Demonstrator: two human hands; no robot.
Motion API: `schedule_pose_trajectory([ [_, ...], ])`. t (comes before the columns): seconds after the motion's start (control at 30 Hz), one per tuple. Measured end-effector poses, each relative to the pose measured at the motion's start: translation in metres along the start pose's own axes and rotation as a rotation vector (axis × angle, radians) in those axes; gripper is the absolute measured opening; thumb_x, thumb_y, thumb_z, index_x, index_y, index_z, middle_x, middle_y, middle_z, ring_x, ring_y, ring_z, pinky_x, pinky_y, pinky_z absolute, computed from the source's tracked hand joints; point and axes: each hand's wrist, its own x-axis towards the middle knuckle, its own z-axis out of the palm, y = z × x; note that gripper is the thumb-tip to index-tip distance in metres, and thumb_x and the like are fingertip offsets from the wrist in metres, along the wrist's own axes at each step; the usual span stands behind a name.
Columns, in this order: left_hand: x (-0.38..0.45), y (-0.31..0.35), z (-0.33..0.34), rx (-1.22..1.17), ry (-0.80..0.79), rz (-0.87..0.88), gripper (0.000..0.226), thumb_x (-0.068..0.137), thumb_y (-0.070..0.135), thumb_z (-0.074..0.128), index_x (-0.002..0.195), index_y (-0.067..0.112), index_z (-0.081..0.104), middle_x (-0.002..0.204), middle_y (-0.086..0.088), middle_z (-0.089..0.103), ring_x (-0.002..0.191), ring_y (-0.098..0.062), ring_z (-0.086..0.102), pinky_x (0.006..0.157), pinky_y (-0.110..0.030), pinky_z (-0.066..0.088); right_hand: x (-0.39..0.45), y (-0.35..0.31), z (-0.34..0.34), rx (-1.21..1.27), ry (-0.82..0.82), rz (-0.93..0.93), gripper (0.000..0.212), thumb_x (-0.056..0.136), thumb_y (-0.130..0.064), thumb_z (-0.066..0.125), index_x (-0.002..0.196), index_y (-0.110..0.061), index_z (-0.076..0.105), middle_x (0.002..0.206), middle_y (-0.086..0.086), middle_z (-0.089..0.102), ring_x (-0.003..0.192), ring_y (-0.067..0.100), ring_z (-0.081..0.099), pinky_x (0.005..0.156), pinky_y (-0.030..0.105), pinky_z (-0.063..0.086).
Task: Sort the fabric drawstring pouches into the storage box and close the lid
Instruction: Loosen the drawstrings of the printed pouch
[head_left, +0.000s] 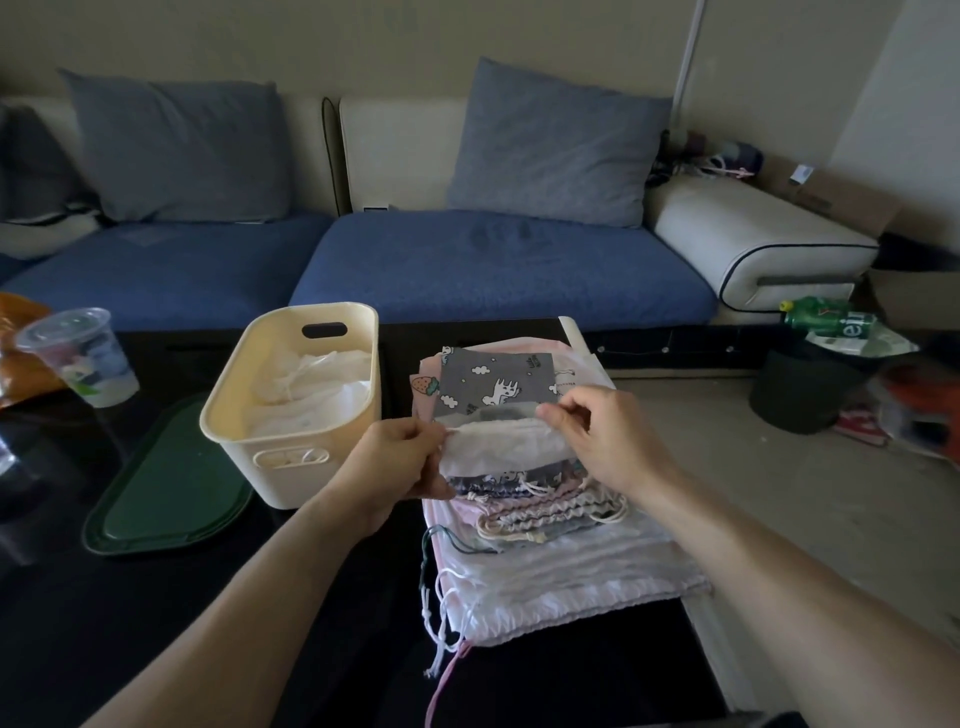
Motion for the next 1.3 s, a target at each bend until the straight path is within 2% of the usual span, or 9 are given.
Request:
schedule_pose_trajectory([
  [0.17,-0.004,0.002,0.001,-0.017,-0.085,-0.108,0.036,0.105,0.024,0.046,0.074,0.007,0.054,0.050,0.001,0.032,0.039,-0.012,0.027,0.038,-0.022,0.037,0.000,0.001,0.007,0.029,0.012,0.090,0.036,0.097,-0.033,0.063,0.066,-0.016,0.054,0.054,-0.009,0.045,0.050,0.001,0.047,0.049,0.014,0.034],
  [0.47,-0.002,-0.003,-0.010,0.514,0.110,0.121,0.065,0.101,0.051,0.043,0.076,-0.002,0.071,0.035,0.003,0.048,0.036,-0.013,0.046,0.040,-0.017,0.040,-0.002,0.010,-0.014,0.116,-0.429,0.325,0.057,0.085,-0.059,0.059,0.051,-0.014,0.054,0.043,-0.006,0.050,0.042,0.010,0.044,0.047,0.021,0.033],
  [0.57,-0.002,0.001,-0.011,0.547,0.136,0.048,0.079,0.099,0.063,0.030,0.059,0.006,0.067,0.046,-0.007,0.056,0.045,-0.022,0.056,0.054,-0.025,0.047,-0.002,0.011,-0.029,0.173,-0.426,0.401,0.057,0.093,-0.050,0.059,0.048,-0.015,0.051,0.038,-0.007,0.045,0.036,0.006,0.041,0.046,0.015,0.034],
  [0.67,0.003,0.001,-0.012,0.535,0.179,0.017,0.077,0.096,0.065,0.034,0.070,0.001,0.066,0.060,-0.022,0.063,0.049,-0.025,0.060,0.061,-0.029,0.048,-0.004,0.020,-0.043,0.264,-0.408,0.460,0.057,0.093,-0.047,0.061,0.049,-0.018,0.040,0.043,-0.001,0.029,0.039,0.014,0.027,0.046,0.020,0.031],
  [0.83,0.006,-0.001,-0.005,0.136,0.219,0.056,0.051,0.095,0.040,0.061,0.087,-0.010,0.067,0.053,-0.004,0.062,0.047,-0.011,0.060,0.054,-0.022,0.055,-0.010,0.028,-0.045,0.624,-0.187,0.723,0.048,0.096,-0.036,0.060,0.052,-0.017,0.056,0.055,0.003,0.049,0.058,0.018,0.043,0.059,0.030,0.036],
  [0.93,0.008,0.002,0.001,-0.166,0.196,0.119,0.033,0.089,0.031,0.070,0.073,0.002,0.065,0.053,-0.003,0.055,0.060,-0.019,0.055,0.075,-0.034,0.054,-0.004,0.020,-0.045,0.884,-0.027,0.816,0.038,0.097,-0.031,0.058,0.062,-0.017,0.064,0.068,0.002,0.059,0.072,0.017,0.053,0.066,0.030,0.042],
  [1.1,0.003,0.007,0.011,-0.352,0.077,0.168,0.029,0.096,0.027,0.061,0.081,0.004,0.070,0.086,-0.014,0.070,0.086,-0.025,0.064,0.088,-0.040,0.050,0.003,-0.004,-0.045,1.211,0.031,0.744,0.064,0.100,-0.027,0.052,0.036,-0.018,0.060,0.081,0.005,0.064,0.095,0.025,0.064,0.094,0.037,0.048],
  [1.2,-0.001,0.015,0.011,-0.509,-0.008,0.183,0.037,0.100,0.026,0.051,0.081,0.002,0.071,0.086,-0.016,0.072,0.083,-0.024,0.067,0.085,-0.036,0.050,0.005,-0.014,-0.040,1.375,-0.001,0.692,0.054,0.092,-0.030,0.058,0.040,-0.021,0.046,0.066,0.003,0.062,0.081,0.022,0.067,0.085,0.038,0.054],
  [1.3,-0.006,0.019,0.011,-0.692,-0.108,0.121,0.053,0.100,0.026,0.046,0.049,0.012,0.056,0.058,-0.009,0.057,0.056,-0.025,0.058,0.069,-0.033,0.053,0.007,-0.020,-0.034,1.522,0.030,0.686,0.044,0.090,-0.032,0.059,0.051,-0.020,0.042,0.054,-0.003,0.037,0.052,0.012,0.044,0.066,0.034,0.055],
])
